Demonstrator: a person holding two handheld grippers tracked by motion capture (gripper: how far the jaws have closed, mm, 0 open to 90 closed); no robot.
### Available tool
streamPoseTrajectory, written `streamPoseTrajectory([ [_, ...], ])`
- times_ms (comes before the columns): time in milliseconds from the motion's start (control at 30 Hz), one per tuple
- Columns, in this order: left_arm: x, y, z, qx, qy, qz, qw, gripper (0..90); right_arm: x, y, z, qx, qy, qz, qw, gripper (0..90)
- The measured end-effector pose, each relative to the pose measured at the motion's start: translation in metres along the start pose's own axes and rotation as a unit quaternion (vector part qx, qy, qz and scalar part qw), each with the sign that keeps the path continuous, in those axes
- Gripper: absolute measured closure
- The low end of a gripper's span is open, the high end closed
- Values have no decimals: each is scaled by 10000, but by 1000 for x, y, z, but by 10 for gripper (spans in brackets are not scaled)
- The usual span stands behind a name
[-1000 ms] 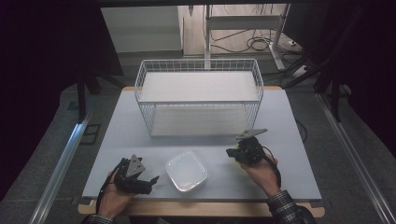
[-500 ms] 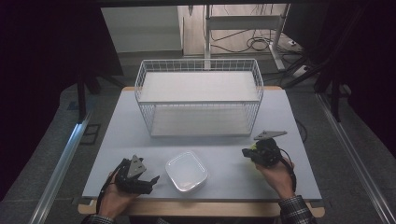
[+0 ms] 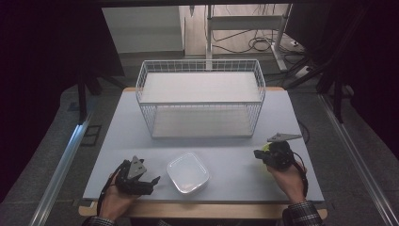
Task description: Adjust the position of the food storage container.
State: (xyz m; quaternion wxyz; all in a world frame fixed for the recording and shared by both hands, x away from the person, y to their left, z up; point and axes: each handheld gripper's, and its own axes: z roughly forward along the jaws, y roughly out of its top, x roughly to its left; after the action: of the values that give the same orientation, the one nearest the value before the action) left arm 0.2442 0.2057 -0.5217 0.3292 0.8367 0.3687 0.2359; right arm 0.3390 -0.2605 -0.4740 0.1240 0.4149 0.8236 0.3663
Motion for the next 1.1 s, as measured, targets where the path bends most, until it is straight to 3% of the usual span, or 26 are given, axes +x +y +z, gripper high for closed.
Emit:
streamPoseTrajectory([
  [333,1,0,1,35,-87,-16,10000,217,11,-3,-6,-226,-2,-294,9993,899],
  [533,3,0,2,23,-193,-41,9998,282,19,-6,-6,-307,184,-362,9987,899],
  [767,3,5,8,-69,-413,-178,9990,372,31,-8,-5,-370,433,-526,9970,899],
  [1000,3,10,15,-104,-543,-284,9981,503,42,-7,-1,-328,525,-675,9958,899],
  [1100,6,13,22,-151,-670,-501,9964,580,52,-9,2,-329,629,-692,9951,899],
])
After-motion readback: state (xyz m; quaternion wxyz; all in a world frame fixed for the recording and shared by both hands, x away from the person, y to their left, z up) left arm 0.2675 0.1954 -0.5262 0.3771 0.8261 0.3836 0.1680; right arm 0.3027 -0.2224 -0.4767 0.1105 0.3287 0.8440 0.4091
